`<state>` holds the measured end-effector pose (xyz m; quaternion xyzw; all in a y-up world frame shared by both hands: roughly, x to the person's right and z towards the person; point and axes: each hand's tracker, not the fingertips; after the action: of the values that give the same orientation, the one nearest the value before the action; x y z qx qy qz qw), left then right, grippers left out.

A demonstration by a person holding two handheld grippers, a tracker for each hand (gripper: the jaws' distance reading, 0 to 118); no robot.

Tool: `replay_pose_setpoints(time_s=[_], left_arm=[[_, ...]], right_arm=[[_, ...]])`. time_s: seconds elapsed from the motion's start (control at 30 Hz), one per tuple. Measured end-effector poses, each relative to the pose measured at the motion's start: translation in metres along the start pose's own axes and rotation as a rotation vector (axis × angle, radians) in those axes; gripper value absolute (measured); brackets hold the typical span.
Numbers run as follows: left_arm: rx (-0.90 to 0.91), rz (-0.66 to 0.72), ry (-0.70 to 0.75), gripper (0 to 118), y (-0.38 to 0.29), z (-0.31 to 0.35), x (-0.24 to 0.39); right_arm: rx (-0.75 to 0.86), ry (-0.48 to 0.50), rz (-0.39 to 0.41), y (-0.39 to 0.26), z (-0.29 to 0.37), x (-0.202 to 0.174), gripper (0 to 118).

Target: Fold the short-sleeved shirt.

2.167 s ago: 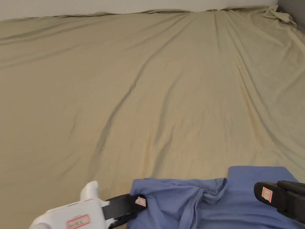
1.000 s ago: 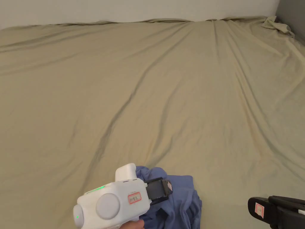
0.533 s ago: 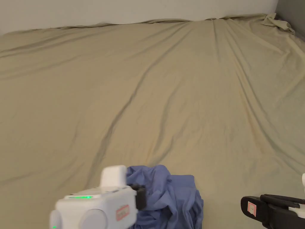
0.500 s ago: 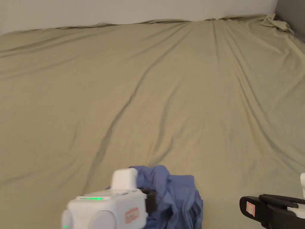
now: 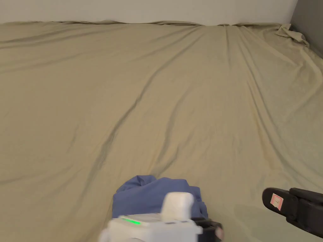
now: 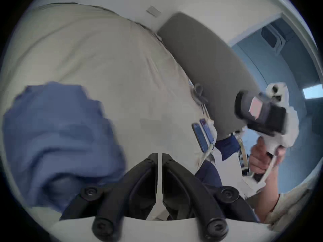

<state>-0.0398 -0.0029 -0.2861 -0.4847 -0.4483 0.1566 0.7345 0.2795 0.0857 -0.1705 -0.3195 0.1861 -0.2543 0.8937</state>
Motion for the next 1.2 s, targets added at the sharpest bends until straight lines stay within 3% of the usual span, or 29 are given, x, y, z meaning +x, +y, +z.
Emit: replay_pose_setpoints(time_s=[0.17,0.2,0.27,0.3,0.33,0.4,0.43,0.47,0.5,0.53,0.6,0.67,0.83,0.9,0.93,0.97,1.0,1.03,1.1,1.2], left_arm=[[0.145,0.159,0.264,5,0.002,0.095,-0.084],[0.153,0.191,0.278,5,0.0,0.108,-0.096],[0.191,0.276,0.252,5,-0.008,0.131,-0.118],[0.199,0.298,0.212,5,-0.01,0.138,-0.123],[0.208,0.314,0.17,5,-0.013,0.145,-0.128],[0.222,0.309,0.168,5,-0.016,0.151,-0.131],[0.24,0.301,0.181,13,-0.018,0.153,-0.132],[0.253,0.289,0.204,38,-0.018,0.151,-0.132],[0.263,0.28,0.238,85,-0.017,0.147,-0.132],[0.24,0.273,0.28,118,-0.016,0.138,-0.133],[0.286,0.251,0.277,118,-0.02,0.141,-0.127],[0.252,0.247,0.259,118,-0.019,0.13,-0.125],[0.022,0.294,0.261,118,-0.01,0.032,-0.137],[0.116,0.224,0.353,118,-0.008,0.03,-0.117],[0.131,0.211,0.283,114,-0.006,0.032,-0.111],[0.136,0.236,0.188,107,-0.006,0.039,-0.109],[0.133,0.238,0.234,82,-0.005,0.042,-0.106],[0.13,0.207,0.271,17,-0.006,0.047,-0.103],[0.096,0.158,0.252,17,-0.004,0.051,-0.104],[0.099,0.278,0.121,17,-0.009,0.061,-0.107]], right_arm=[[-0.108,0.134,-0.021,-0.005,-0.074,-0.005,2],[-0.143,0.178,-0.063,-0.008,-0.093,-0.004,2],[-0.256,0.27,-0.231,-0.023,-0.141,0.011,2],[-0.334,0.268,-0.272,-0.032,-0.16,0.019,2],[-0.432,0.186,-0.271,-0.043,-0.177,0.027,2],[-0.54,-0.118,-0.184,-0.064,-0.196,0.044,2],[-0.54,-0.181,-0.166,-0.076,-0.197,0.058,2],[-0.42,0.019,-0.257,-0.078,-0.187,0.069,2],[-0.394,0.071,-0.316,-0.076,-0.18,0.075,2],[-0.426,0.035,-0.32,-0.081,-0.176,0.079,2],[-0.414,0.039,-0.284,-0.084,-0.17,0.078,2],[-0.399,0.033,-0.19,-0.087,-0.17,0.071,2],[-0.397,0.05,-0.258,-0.087,-0.171,0.076,3],[-0.391,0.059,-0.273,-0.089,-0.169,0.078,3],[-0.387,0.062,-0.281,-0.09,-0.169,0.079,3],[-0.383,0.068,-0.293,-0.091,-0.167,0.08,3],[-0.381,0.073,-0.306,-0.093,-0.166,0.081,3],[-0.378,0.083,-0.329,-0.095,-0.164,0.084,3],[-0.375,0.13,-0.42,-0.1,-0.162,0.089,3],[-0.378,0.165,-0.558,-0.107,-0.158,0.099,3]])
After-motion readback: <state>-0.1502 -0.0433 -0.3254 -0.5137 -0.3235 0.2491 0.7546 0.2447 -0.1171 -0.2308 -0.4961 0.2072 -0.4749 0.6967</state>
